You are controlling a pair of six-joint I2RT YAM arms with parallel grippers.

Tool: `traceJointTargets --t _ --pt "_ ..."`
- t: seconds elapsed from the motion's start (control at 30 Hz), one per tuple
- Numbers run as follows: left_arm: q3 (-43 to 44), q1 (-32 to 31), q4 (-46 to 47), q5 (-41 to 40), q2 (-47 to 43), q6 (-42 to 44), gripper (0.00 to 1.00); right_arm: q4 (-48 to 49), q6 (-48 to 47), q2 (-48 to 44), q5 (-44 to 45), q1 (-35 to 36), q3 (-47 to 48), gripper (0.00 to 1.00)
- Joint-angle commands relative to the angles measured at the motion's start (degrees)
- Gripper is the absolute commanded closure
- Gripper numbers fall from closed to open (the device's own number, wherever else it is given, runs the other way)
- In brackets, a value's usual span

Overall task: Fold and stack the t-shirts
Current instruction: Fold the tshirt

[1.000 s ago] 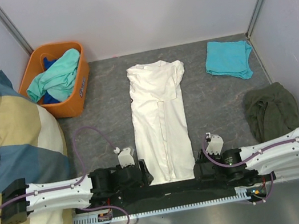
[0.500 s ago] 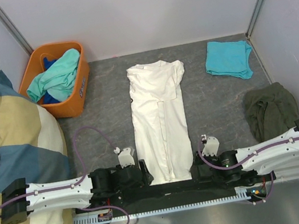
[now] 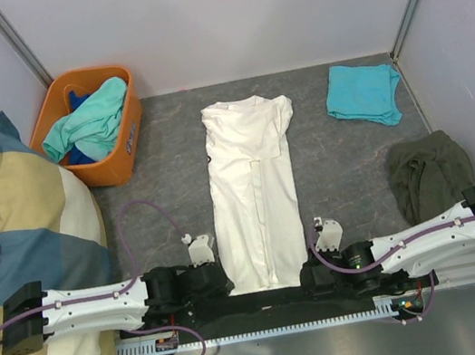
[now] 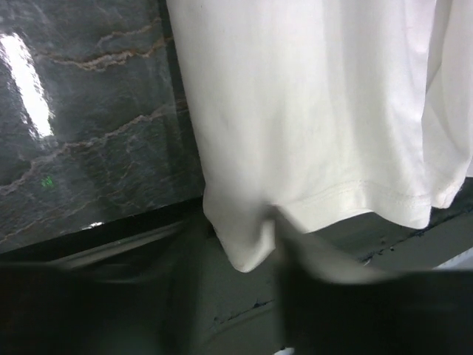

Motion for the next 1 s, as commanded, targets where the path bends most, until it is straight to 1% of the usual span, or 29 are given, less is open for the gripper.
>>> traceJointTargets --t 0.0,0.03,0.1,0.27,0.37,0.47,0.5,0.53,0.6,0.63,0.7,0.73,0.77,0.8,0.83,0.9,0.97 --pt "2.27 -1.12 -1.09 1.27 0.24 0.09 0.92 1.60 0.77 -1.32 -0.97 0.87 0.43 0.97" --pt "3.41 -1.12 -1.00 0.65 0.33 0.70 0.98 1.34 0.86 -1.76 -0.53 0.87 0.43 0.99" --pt "4.82 -1.12 -0.74 -1.37 0.41 2.11 0.98 1.16 0.60 -3.16 0.96 0.87 0.52 1.00" --pt "11.06 -1.03 -0.56 -8.38 2.08 9.32 0.98 -1.21 -2.47 -5.28 7.82 -0.18 2.71 1.00" --pt "13.69 -0.60 0.58 -11.47 4.45 12.83 0.98 -1.39 -7.82 -5.11 10.02 -3.51 4.64 1.00" --pt "15.10 2.21 4.35 -11.40 7.70 17.92 0.98 -0.43 -13.89 -3.44 12.04 -8.25 6.66 1.00" --pt "15.28 3.18 5.49 -11.39 9.01 19.33 0.98 1.58 -18.86 -2.39 12.13 -9.75 7.63 1.00" --pt "15.37 5.19 8.12 -11.31 9.55 21.87 0.98 2.91 -21.17 -2.03 12.05 -13.24 8.16 1.00" --pt "15.20 7.92 11.29 -10.08 10.34 25.39 0.98 6.76 -26.10 -0.54 11.08 -16.77 9.56 1.00" --pt "15.28 10.98 12.87 -9.81 11.13 28.28 0.98 8.18 -30.64 0.07 10.82 -20.10 10.09 1.00" --pt "15.81 14.68 17.00 -8.50 12.01 32.93 0.98 11.86 -34.63 2.53 9.60 -23.63 11.84 1.00" --pt "16.16 18.44 18.24 -7.62 13.32 34.53 0.98 12.93 -38.56 3.50 9.15 -27.04 12.64 1.00" --pt "16.68 20.22 20.60 -7.27 14.03 35.94 0.98 14.16 -40.25 5.60 8.80 -28.64 13.34 1.00" --pt "17.82 23.80 21.84 -6.74 14.99 39.00 0.98 16.87 -42.27 6.75 7.23 -30.31 14.74 1.00" --pt "18.44 25.49 23.25 -5.26 16.57 40.42 0.98 18.11 -45.16 7.80 6.34 -33.37 15.54 1.00" --pt "20.71 29.70 27.20 -3.49 18.95 44.02 0.98 22.05 -47.99 11.23 3.89 -37.60 17.64 1.00" --pt "22.74 31.74 28.36 -1.99 23.15 46.05 0.98 24.09 -51.23 15.08 2.12 -40.25 19.49 1.00"
